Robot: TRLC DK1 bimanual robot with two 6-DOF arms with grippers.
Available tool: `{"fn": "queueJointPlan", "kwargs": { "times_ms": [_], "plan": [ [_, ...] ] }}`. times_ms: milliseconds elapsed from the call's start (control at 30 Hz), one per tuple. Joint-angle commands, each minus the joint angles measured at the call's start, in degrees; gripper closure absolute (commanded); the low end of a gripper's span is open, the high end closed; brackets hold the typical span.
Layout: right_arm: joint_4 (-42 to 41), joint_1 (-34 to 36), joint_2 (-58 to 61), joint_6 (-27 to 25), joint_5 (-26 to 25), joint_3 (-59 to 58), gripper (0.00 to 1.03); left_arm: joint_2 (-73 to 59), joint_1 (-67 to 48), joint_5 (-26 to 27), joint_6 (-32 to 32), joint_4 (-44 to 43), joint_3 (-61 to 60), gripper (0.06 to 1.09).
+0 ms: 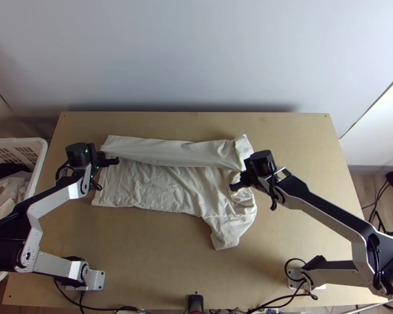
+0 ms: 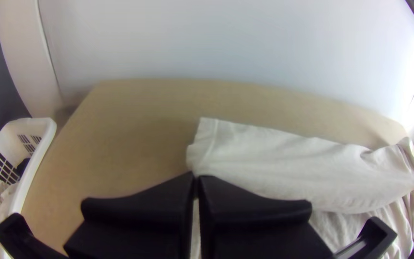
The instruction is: Fold the t-shirt
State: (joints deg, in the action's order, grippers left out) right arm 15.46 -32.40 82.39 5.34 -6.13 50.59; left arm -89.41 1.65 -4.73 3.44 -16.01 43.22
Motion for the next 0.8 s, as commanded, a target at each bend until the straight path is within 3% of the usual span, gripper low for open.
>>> {"fn": "queueJointPlan", "kwargs": {
  "times_ms": [0, 100, 133, 167, 267, 333, 400, 500, 633, 767],
  "plan": [
    [0.1, -0.5, -0.1, -0.1, 0.0, -1.7, 1.00, 0.3, 0.0, 0.0, -0.2, -0.2, -2.0, 1.05],
    [-0.6, -0.6, -0.2, 0.0, 0.0, -2.1, 1.00, -0.3, -0.3, 0.0, -0.4, -0.3, -2.8, 1.05],
    [-0.8, -0.6, -0.3, -0.1, 0.0, -2.0, 1.00, -0.5, -0.6, 0.0, -0.4, -0.2, -3.1, 1.00],
    [-1.2, -0.5, -0.3, -0.1, 0.0, -1.8, 0.92, -0.6, -0.9, 0.0, -0.4, -0.1, -3.2, 0.93],
    [-1.2, -0.5, -0.8, 0.2, -0.1, -1.5, 0.48, -0.1, -1.8, 0.0, -0.4, 0.2, -3.4, 0.85],
    [-1.2, -0.2, -0.7, 0.3, 0.0, -1.2, 0.06, 1.1, -2.5, 0.0, -0.3, 0.5, -3.4, 0.79],
    [-1.2, -0.3, -0.7, 0.1, 0.0, -1.0, 0.03, 1.9, -2.8, -0.1, 0.0, 1.2, -3.1, 0.74],
    [-0.5, -0.3, -1.4, -0.1, -0.1, -0.9, 0.03, 4.5, -2.7, -1.1, 3.2, 6.9, -2.1, 0.53],
    [1.8, 0.8, -3.6, -0.1, -0.1, -0.1, 0.03, 11.8, -1.0, -1.2, 3.0, 14.0, -2.2, 0.41],
    [8.3, 2.3, -5.3, 0.2, 0.0, 2.6, 0.03, 19.7, 2.5, 0.0, 0.7, 26.6, -1.8, 0.28]
  ]
}}
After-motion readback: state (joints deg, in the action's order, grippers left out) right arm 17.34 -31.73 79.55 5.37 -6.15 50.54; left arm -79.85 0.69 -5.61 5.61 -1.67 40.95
